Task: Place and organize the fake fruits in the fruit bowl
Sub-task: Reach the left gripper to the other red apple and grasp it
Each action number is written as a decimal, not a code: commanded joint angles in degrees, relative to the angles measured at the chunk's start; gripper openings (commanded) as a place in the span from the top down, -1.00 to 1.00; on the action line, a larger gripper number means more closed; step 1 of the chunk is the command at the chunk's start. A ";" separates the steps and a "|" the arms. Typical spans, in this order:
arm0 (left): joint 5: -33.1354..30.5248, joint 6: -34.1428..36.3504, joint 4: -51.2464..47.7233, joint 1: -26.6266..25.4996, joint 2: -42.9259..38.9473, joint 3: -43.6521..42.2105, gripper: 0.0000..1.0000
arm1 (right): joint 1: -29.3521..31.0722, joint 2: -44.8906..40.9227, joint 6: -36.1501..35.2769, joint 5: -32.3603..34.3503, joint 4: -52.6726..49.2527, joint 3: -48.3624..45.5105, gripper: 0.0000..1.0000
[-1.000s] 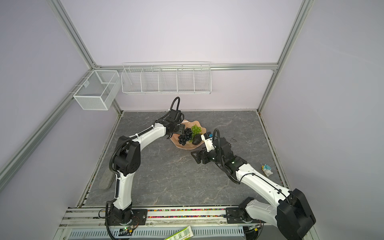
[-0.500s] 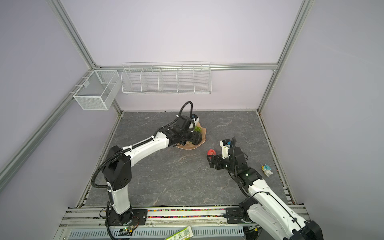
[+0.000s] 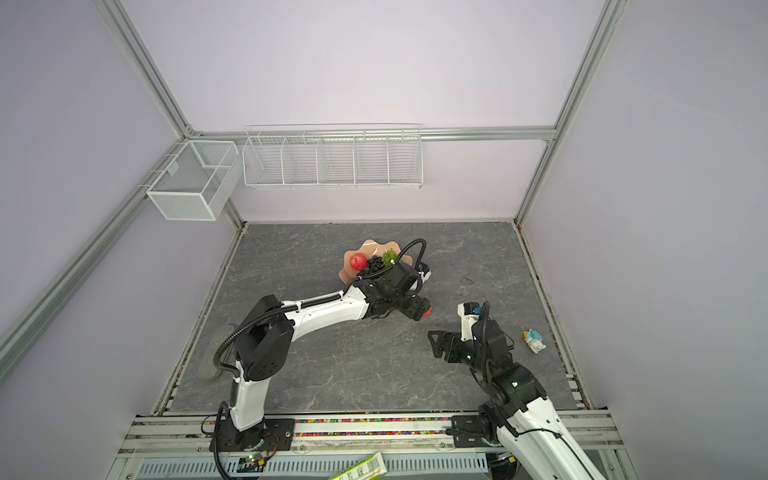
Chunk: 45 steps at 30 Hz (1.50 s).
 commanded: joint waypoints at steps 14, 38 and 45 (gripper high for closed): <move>-0.86 -0.51 -3.05 -0.97 6.98 6.05 -0.57 | -0.20 0.07 -0.09 0.64 -0.04 -0.10 -0.78; -3.60 -0.28 -3.32 -1.41 11.67 10.02 -0.20 | -0.33 1.21 -0.86 0.64 -0.30 1.98 -0.78; -4.35 -0.37 -3.08 -1.33 6.75 9.23 -0.02 | -0.35 3.74 -1.23 0.50 1.45 2.65 -0.78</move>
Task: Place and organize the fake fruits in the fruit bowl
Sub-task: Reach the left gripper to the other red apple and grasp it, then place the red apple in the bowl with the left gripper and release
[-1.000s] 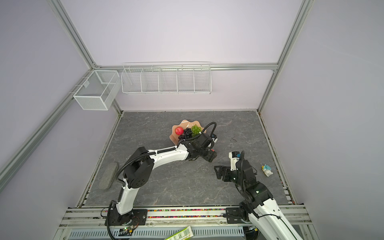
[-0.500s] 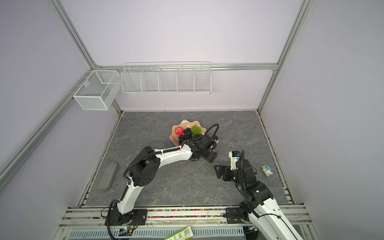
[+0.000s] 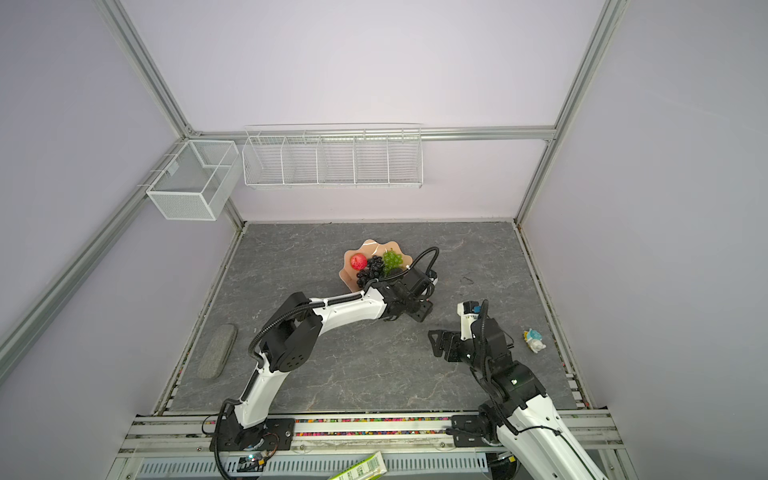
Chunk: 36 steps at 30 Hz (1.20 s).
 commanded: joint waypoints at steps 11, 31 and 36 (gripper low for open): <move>0.79 -0.26 2.34 7.74 -13.51 -0.09 0.02 | -0.35 11.75 -4.47 -3.68 8.31 6.95 -0.78; -5.56 2.86 -4.70 23.03 1.98 14.39 0.02 | -0.39 38.83 -8.17 -10.30 23.54 18.07 -0.78; -6.22 3.01 -2.96 23.34 4.18 14.68 0.01 | -0.34 39.58 -8.70 -10.06 23.33 18.15 -0.78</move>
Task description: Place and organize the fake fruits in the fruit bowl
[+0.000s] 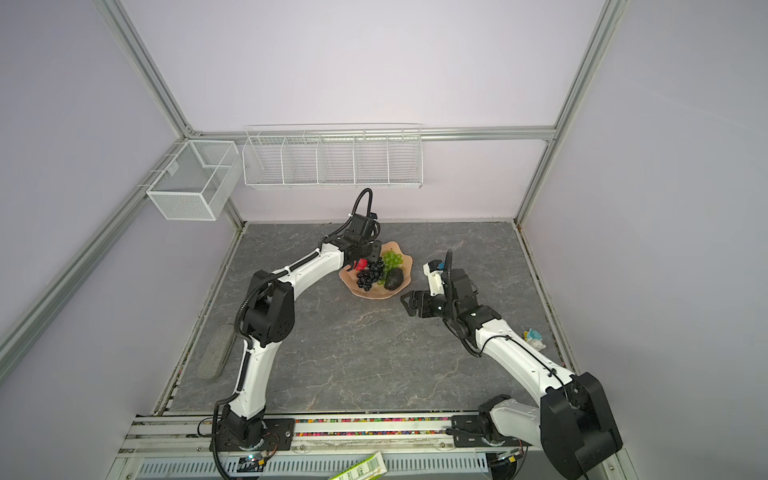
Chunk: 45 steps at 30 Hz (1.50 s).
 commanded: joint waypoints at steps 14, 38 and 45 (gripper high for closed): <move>-1.68 1.38 1.37 0.44 0.17 0.66 -0.41 | -0.30 0.72 -1.06 -0.87 1.88 0.80 -0.78; -22.06 -2.59 15.97 8.26 -52.00 -50.54 -0.98 | -17.11 -11.35 -5.27 18.38 -8.42 -0.19 -0.78; -24.33 -5.83 28.46 25.33 -64.66 -77.33 -0.98 | -17.85 -2.38 -18.71 37.92 4.45 -2.50 -0.78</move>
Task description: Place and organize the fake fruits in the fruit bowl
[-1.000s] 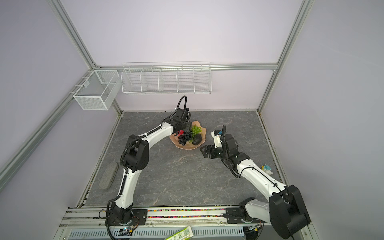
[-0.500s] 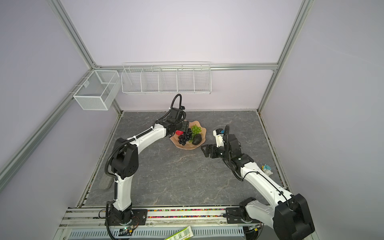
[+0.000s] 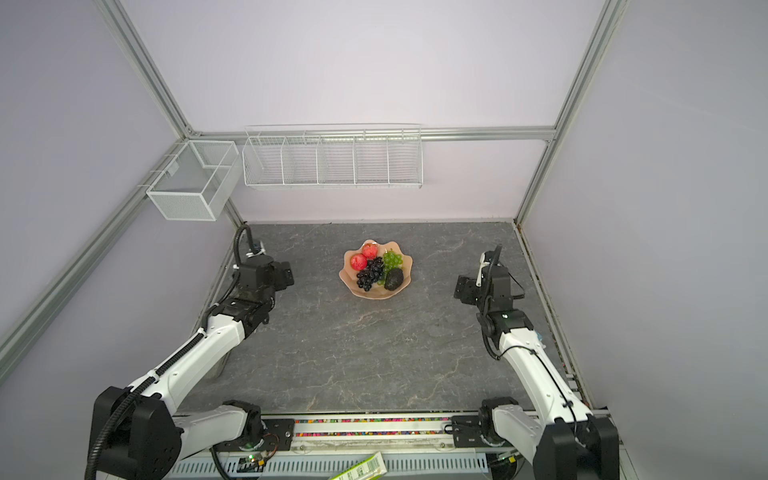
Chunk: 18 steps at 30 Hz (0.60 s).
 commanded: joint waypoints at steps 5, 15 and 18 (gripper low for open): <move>-1.01 1.34 27.47 3.93 3.73 -15.86 -0.97 | -1.77 10.38 -10.87 10.81 34.19 -13.30 -0.78; 9.09 11.06 66.58 4.79 21.21 -23.34 -0.98 | -8.31 23.24 -12.56 -9.62 58.35 -20.65 -0.78; 8.46 11.28 63.29 4.39 20.44 -22.22 -0.99 | -8.01 24.67 -13.47 -10.03 57.80 -18.92 -0.77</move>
